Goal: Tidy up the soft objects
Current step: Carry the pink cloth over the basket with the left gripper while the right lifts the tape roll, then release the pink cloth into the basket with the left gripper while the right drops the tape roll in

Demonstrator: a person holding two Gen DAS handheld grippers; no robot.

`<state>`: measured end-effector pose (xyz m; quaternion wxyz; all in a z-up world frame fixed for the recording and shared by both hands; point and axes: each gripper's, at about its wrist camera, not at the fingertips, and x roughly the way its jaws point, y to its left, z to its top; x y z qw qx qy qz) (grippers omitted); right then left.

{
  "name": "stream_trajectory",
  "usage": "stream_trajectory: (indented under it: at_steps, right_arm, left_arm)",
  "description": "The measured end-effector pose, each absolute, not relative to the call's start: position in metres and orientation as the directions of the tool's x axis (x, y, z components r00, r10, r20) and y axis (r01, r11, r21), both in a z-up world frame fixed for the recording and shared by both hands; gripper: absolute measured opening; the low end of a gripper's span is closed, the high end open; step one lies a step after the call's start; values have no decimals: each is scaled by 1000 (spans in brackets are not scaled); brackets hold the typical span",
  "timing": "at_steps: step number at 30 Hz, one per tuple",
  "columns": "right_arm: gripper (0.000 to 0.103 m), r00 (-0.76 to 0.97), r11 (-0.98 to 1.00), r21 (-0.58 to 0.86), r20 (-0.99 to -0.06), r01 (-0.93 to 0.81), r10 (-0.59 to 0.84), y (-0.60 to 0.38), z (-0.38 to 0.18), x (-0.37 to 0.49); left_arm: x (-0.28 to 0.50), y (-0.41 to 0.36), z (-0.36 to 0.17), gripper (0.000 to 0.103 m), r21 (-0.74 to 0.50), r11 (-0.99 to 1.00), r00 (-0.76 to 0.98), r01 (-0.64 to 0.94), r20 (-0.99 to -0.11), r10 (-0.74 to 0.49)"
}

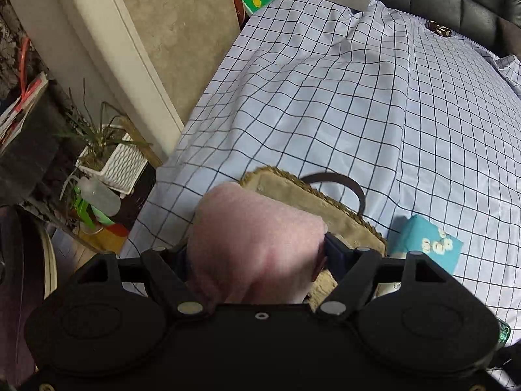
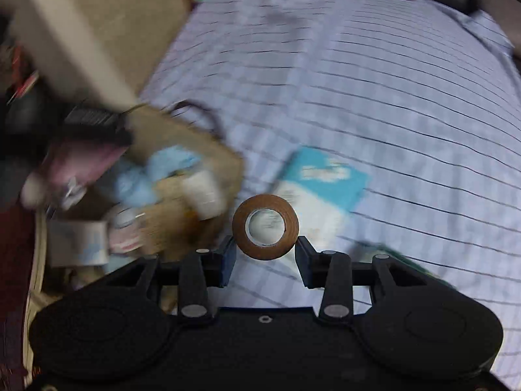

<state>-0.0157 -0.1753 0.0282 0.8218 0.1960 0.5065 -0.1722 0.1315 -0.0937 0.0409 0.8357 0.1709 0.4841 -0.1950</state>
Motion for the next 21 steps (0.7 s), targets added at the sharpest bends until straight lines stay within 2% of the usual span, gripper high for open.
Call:
stream_trajectory:
  at_steps: [7, 10, 11, 12, 13, 21]
  right_arm:
    - [39, 464, 927, 180, -886, 330, 6, -113, 25, 19]
    - [40, 484, 936, 193, -875, 295, 27, -103, 24, 29]
    - [43, 492, 937, 195, -870, 291, 28, -101, 22, 31]
    - [54, 498, 937, 195, -867, 291, 26, -100, 22, 33]
    - [56, 504, 938, 194, -864, 288, 24, -98, 21, 34]
    - [55, 480, 931, 184, -877, 315, 11, -111, 14, 32]
  left_arm:
    - [151, -91, 39, 73, 98, 863, 440, 496, -885, -152]
    - [155, -89, 37, 81, 87, 854, 436, 513, -883, -172]
    - [155, -88, 37, 84, 82, 851, 439, 519, -880, -182]
    - [155, -87, 37, 85, 83, 851, 445, 519, -876, -185]
    - [155, -86, 37, 86, 86, 852, 450, 517, -873, -185]
    - [154, -79, 35, 87, 76, 864, 442, 498, -880, -177]
